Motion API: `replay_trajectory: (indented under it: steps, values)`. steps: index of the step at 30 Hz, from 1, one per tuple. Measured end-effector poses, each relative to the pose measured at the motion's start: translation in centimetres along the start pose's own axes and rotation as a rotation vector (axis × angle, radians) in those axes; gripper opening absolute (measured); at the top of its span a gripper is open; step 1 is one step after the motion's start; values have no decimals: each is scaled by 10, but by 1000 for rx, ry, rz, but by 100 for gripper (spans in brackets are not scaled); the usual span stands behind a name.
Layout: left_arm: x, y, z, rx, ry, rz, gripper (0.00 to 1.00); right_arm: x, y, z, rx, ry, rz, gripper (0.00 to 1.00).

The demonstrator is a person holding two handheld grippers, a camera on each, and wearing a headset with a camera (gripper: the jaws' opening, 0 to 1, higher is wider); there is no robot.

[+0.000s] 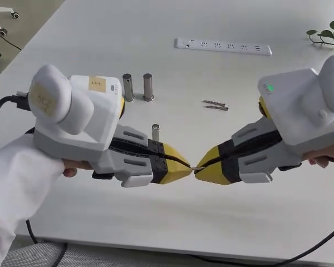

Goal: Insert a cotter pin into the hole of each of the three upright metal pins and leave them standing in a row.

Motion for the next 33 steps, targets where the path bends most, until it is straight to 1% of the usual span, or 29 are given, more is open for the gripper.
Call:
replay_trajectory:
  steps: [2, 3, 4, 5, 7, 8, 9, 10, 12, 13, 14, 15, 16, 17, 18, 19, 20, 21, 22, 23, 25, 26, 28, 29, 31, 33]
  values:
    - [-1, -1, 1, -1, -5, -5, 0, 1, 0, 1, -2, -2, 12, 0]
    - [-1, -1, 1, 5, -33, -6, 0, 1, 0, 1, -2, -3, 14, 0]
    - [-1, -1, 1, 4, -82, -8, 0, 1, 0, 1, -1, -5, 15, 0]
    - [-1, -1, 0, 6, -91, -17, 0, 2, 0, 0, 4, -3, 27, 0]
    - [-2, 0, 0, 8, -63, -16, 0, 2, 0, -1, 9, -2, 28, 0]
    - [-4, 1, 0, 14, -72, -24, 1, 3, 0, -2, 14, -2, 36, 0]
    - [-6, 2, 1, 10, -76, -32, 2, 5, 1, -2, 17, -2, 44, 0]
    - [-8, 2, 2, 4, -74, -41, 6, 8, 1, -3, 19, -5, 64, 0]
    - [-17, 4, 6, -18, -77, -82, 18, 17, 4, -3, 23, -24, 105, 0]
    - [-26, 6, 7, -29, -94, -137, 24, 22, 5, -2, 24, -30, 129, 0]
    - [-28, 7, 8, -35, -97, -148, 31, 24, 6, -2, 24, -34, 142, 0]
    - [-37, 10, 9, -42, -86, -198, 35, 33, 8, 0, 24, -47, 198, 0]
    - [-42, 11, 10, -40, -71, -230, 38, 35, 9, 1, 20, -51, 206, 0]
    - [-48, 13, 10, -38, -64, -261, 40, 39, 10, 4, 10, -61, 228, 0]
    - [-53, 15, 12, -43, -60, -282, 41, 42, 11, 6, 3, -65, 242, 0]
    - [-58, 17, 14, -44, -39, -305, 43, 47, 11, 8, -8, -73, 267, 0]
    - [-65, 18, 16, -41, -26, -337, 46, 49, 11, 9, -12, -81, 278, 0]
    - [-68, 18, 17, -43, -20, -350, 49, 54, 10, 11, -21, -93, 299, 0]
    - [-74, 19, 21, -42, 9, -379, 50, 56, 10, 12, -22, -106, 308, 0]
    - [-78, 19, 22, -42, 12, -387, 52, 59, 8, 13, -20, -120, 315, 0]
    - [-85, 18, 27, -44, 44, -413, 54, 65, 4, 16, -25, -136, 325, 0]
    - [-89, 17, 32, -51, 55, -427, 55, 69, 2, 18, -29, -139, 330, 0]
    - [-93, 15, 39, -55, 90, -427, 55, 72, -4, 18, -32, -150, 339, 0]
    - [-96, 13, 43, -62, 97, -422, 55, 73, -6, 17, -33, -153, 340, 0]
    - [-99, 9, 51, -80, 113, -425, 52, 76, -12, 16, -35, -161, 344, 0]
    - [-103, 6, 56, -84, 129, -420, 48, 78, -17, 14, -39, -162, 344, 0]
Point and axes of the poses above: the centre of the closed fingertips' face, and the gripper's own axes: y roughly backward along the fingers, x roughly to its right, z roughly out of its underside, the point moved 4 cm from there along y, roughly backward along the fingers, and after that the axes turned 3 degrees about -x, right-handed, at the moved point
